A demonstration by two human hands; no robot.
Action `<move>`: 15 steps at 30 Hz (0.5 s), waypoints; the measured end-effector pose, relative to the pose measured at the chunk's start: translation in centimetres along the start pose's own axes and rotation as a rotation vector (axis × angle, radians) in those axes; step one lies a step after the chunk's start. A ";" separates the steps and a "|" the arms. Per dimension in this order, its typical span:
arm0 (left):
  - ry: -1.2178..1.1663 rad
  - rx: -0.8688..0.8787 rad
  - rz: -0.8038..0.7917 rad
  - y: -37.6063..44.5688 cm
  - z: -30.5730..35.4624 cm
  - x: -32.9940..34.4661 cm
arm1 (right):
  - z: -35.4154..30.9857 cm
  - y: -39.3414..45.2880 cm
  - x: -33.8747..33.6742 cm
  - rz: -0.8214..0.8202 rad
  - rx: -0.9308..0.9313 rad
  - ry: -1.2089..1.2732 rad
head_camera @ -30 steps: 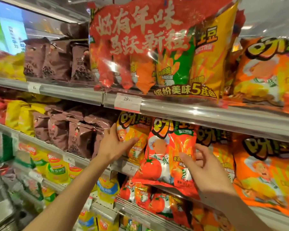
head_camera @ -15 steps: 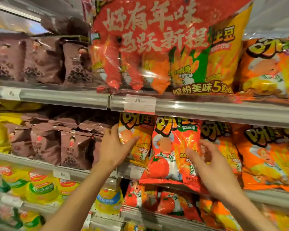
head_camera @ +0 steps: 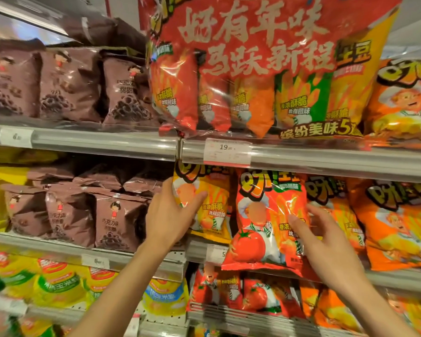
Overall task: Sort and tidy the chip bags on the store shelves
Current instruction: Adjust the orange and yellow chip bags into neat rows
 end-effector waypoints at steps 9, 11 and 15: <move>0.003 0.049 0.017 -1.0 -1.4 -3.5 | 0.0 0.2 0.7 0.014 -0.040 -0.073; 0.010 0.065 0.039 -1.2 -1.8 -4.4 | 0.1 0.4 1.3 0.017 -0.049 -0.090; 0.009 0.066 0.087 -1.5 -2.7 -6.1 | -0.7 0.4 3.2 0.030 -0.090 -0.120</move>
Point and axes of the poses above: each hand's wrist, its own y-axis towards the middle knuckle, its own x-axis out of the palm, z = x × y, the point moved 9 cm from there along y, towards the middle knuckle, and after that the axes turned 2 degrees about x, right-handed, at the moved point
